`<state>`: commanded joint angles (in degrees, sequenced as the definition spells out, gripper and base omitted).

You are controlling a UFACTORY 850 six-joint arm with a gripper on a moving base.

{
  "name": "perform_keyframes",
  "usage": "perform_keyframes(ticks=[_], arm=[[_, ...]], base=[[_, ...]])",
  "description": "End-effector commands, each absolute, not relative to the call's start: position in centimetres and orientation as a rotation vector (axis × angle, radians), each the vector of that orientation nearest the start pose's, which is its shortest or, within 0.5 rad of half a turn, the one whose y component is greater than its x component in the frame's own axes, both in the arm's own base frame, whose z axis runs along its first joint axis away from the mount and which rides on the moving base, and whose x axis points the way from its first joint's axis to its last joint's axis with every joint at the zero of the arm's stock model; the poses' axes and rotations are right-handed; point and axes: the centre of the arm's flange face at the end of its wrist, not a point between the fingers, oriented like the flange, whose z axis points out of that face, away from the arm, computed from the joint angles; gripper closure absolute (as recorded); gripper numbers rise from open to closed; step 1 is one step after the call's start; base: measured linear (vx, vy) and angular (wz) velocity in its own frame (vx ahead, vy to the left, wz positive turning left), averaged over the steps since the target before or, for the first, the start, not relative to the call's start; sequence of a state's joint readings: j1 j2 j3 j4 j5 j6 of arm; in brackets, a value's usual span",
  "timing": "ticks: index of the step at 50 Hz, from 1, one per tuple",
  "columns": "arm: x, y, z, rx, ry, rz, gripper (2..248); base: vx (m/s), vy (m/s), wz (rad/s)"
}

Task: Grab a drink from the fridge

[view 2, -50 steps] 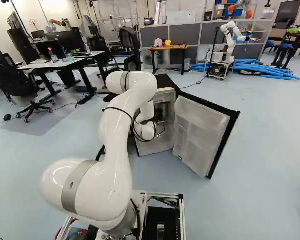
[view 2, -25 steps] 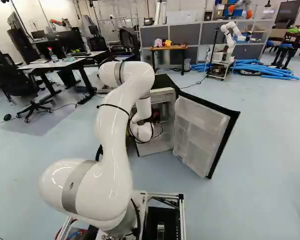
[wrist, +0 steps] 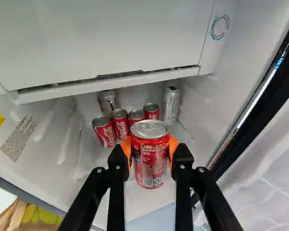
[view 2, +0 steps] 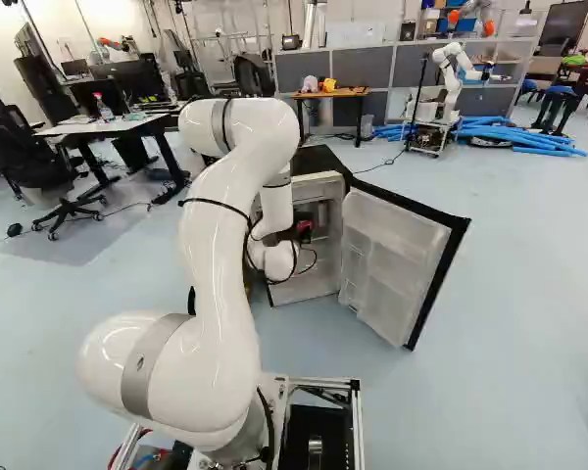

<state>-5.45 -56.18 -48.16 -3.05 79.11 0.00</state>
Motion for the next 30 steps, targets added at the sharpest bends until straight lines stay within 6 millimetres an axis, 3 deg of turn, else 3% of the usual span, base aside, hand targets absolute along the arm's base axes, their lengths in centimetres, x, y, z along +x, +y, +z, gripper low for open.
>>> perform_keyframes(ticks=[30], arm=[[43.6, -4.1, 16.1, -2.597, 0.07, -1.799, 154]], base=[[0.0, 0.0, 0.0]])
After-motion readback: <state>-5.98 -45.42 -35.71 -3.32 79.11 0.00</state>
